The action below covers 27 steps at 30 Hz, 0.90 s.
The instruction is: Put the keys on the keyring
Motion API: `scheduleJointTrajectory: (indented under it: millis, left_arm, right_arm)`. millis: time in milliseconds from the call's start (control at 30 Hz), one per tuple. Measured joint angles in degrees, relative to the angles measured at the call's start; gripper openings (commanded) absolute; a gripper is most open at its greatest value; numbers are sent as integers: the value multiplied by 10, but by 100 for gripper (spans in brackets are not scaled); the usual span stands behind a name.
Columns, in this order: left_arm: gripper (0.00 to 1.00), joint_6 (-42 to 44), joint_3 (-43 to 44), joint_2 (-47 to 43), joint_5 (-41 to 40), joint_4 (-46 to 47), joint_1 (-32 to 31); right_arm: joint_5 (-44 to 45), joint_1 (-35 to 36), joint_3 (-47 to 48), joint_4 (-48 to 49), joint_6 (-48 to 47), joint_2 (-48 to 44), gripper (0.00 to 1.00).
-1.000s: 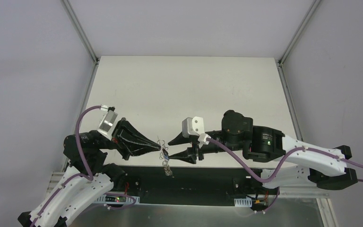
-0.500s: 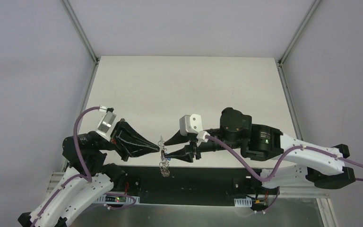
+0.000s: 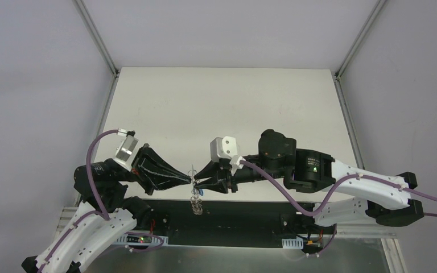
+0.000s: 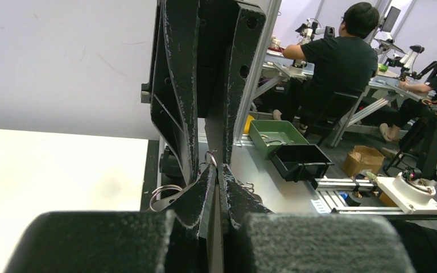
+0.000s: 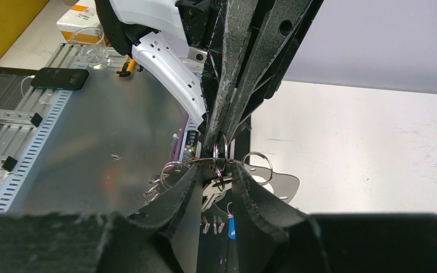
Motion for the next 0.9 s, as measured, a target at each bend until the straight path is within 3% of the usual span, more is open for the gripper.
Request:
scheduleJointTrajectory:
  millis: [200, 433, 767, 900]
  left_arm:
    - [0, 0, -1, -1, 0, 2, 0]
    - [0, 0, -2, -1, 0, 7, 0]
    - [0, 0, -2, -3, 3, 7, 0]
    - [15, 0, 3, 0, 20, -10, 0]
  right_arm:
    - [-7, 0, 0, 8, 7, 0, 21]
    - [-9, 0, 0, 13, 15, 0, 0]
    - [-1, 0, 5, 7, 32, 2, 0]
    - [18, 1, 16, -21, 55, 5, 0]
